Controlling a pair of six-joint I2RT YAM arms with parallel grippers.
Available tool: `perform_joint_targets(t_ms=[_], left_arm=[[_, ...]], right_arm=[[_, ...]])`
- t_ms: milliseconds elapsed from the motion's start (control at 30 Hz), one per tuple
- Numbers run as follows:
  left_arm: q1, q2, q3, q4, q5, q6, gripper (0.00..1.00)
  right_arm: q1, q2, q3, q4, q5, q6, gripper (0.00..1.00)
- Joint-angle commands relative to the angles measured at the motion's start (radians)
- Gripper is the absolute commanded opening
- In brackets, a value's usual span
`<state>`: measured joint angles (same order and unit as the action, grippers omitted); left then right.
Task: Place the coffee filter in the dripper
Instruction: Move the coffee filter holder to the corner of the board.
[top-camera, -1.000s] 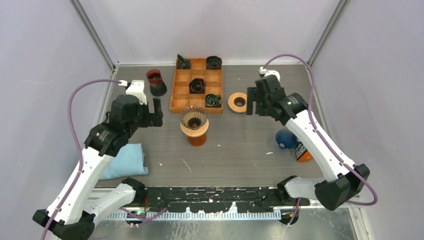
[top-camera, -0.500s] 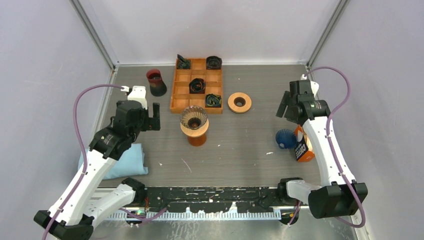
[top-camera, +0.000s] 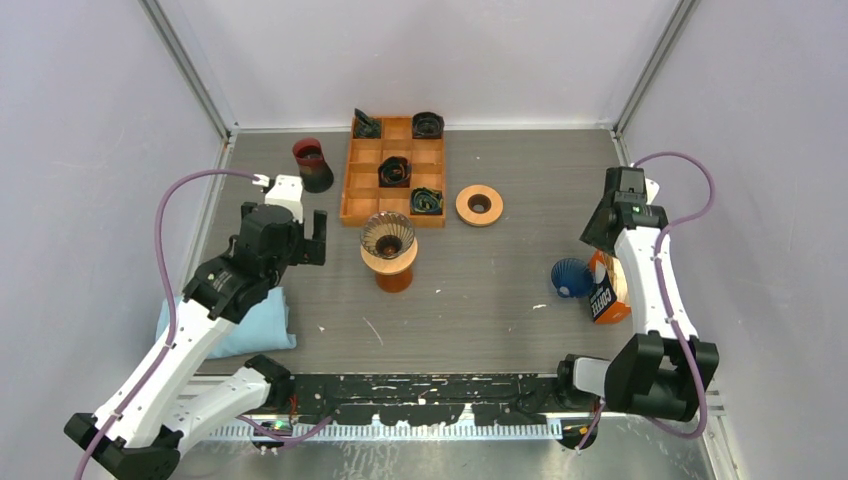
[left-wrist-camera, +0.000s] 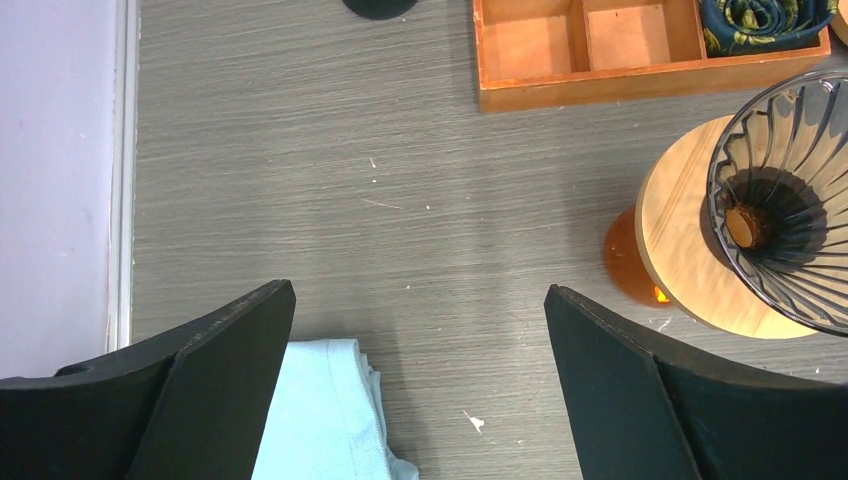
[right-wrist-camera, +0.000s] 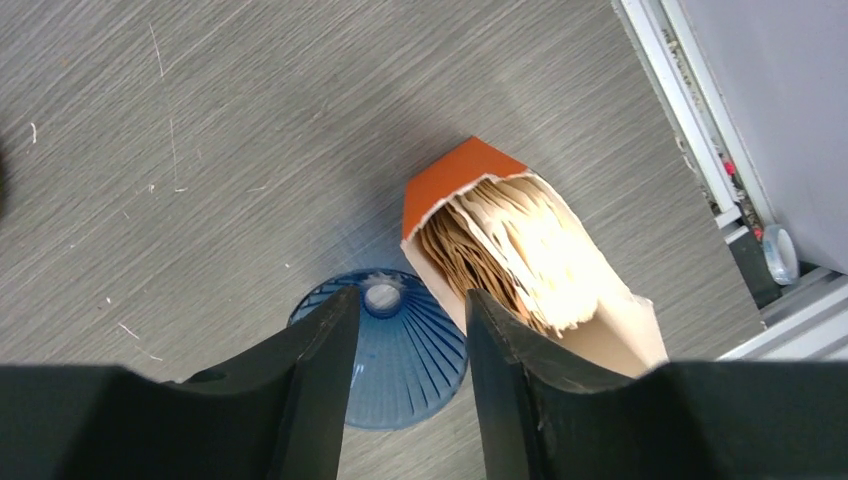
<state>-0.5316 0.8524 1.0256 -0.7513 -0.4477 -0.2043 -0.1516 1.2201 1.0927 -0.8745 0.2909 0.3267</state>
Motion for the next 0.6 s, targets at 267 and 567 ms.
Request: perform_joint_targets(t_ms=[267,567], left_arm=[[-0.025,-0.006,-0.007,0.061,-0.045,0.011,0.99],[-0.028,-0.007,-0.008,0.062,-0.042,0.01,0.99]], right_arm=[[-0.027,0.085,0.015,0.131,-0.025,-0.023,0.4],[-0.03,0.107,0.006,0.147,-0.062,-0.023,0.32]])
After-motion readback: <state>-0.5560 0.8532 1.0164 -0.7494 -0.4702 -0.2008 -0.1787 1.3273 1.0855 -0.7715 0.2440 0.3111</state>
